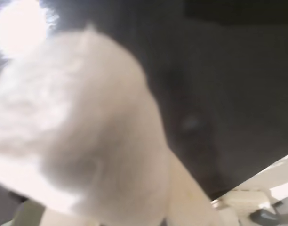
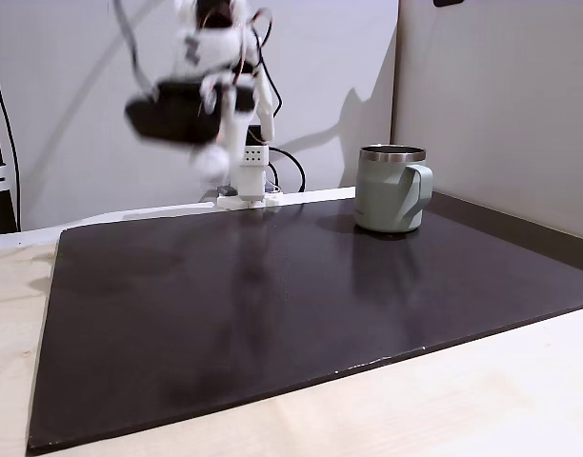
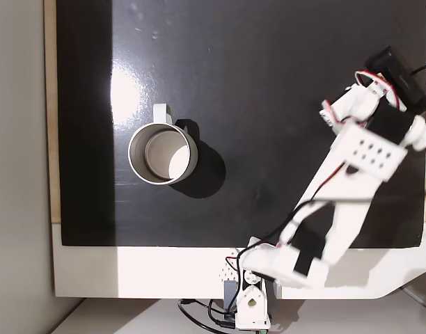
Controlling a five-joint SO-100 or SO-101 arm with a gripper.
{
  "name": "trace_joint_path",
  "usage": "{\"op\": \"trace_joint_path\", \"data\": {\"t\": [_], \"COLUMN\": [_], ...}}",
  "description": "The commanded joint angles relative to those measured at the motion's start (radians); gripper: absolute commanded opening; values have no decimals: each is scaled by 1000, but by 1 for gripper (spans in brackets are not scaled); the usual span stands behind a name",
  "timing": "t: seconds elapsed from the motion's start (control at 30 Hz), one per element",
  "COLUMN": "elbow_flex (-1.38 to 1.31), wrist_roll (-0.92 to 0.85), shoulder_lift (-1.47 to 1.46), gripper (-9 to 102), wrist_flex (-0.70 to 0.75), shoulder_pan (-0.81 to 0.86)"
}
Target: Grasp a gauze and put it in the cup.
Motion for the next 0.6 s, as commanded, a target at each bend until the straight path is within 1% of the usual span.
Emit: {"op": "trace_joint_path", "data": {"t": [0.0, 0.13, 0.33, 0.57], "elbow_flex": [20, 69, 169, 239], "wrist_roll": [60, 147, 304, 555], "shoulder_lift": [201, 322, 485, 499], "gripper": [0, 0, 0, 0], "wrist_flex": [0, 3, 6, 8], "shoulder_pan": [-64, -183, -443, -765]}}
